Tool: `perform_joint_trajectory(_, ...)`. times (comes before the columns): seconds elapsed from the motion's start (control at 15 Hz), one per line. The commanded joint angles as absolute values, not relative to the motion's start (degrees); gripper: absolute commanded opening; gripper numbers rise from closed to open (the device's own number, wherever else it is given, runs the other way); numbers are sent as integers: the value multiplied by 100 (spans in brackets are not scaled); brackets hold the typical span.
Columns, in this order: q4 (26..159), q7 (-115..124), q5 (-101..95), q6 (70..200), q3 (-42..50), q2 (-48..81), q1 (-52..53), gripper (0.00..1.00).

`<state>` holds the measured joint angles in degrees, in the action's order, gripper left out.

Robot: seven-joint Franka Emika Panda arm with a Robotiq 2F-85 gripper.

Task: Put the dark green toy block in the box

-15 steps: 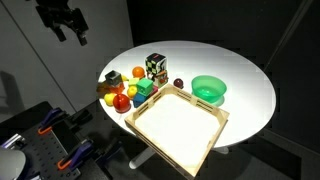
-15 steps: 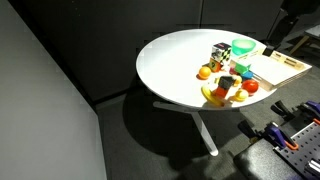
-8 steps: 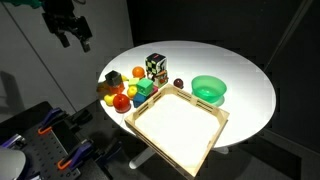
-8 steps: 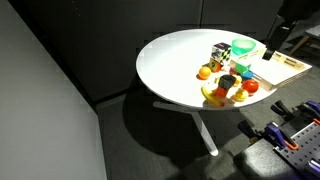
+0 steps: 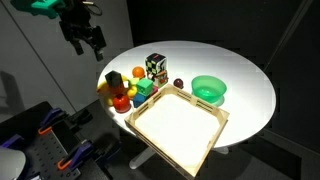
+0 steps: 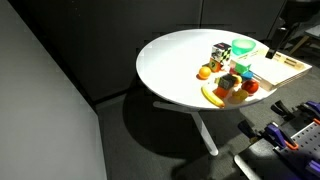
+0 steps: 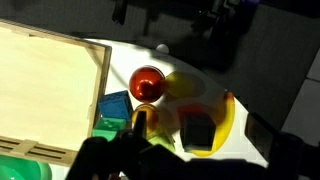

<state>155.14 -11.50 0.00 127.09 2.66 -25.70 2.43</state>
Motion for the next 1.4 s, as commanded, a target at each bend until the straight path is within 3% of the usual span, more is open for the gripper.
perform_joint_trajectory(0.0, 15327, -1249, -285, 12869, 342, -2298, 36, 100)
perform_joint_trajectory(1.33, 14070, -1353, -386, 13117, 553, -852, -227, 100)
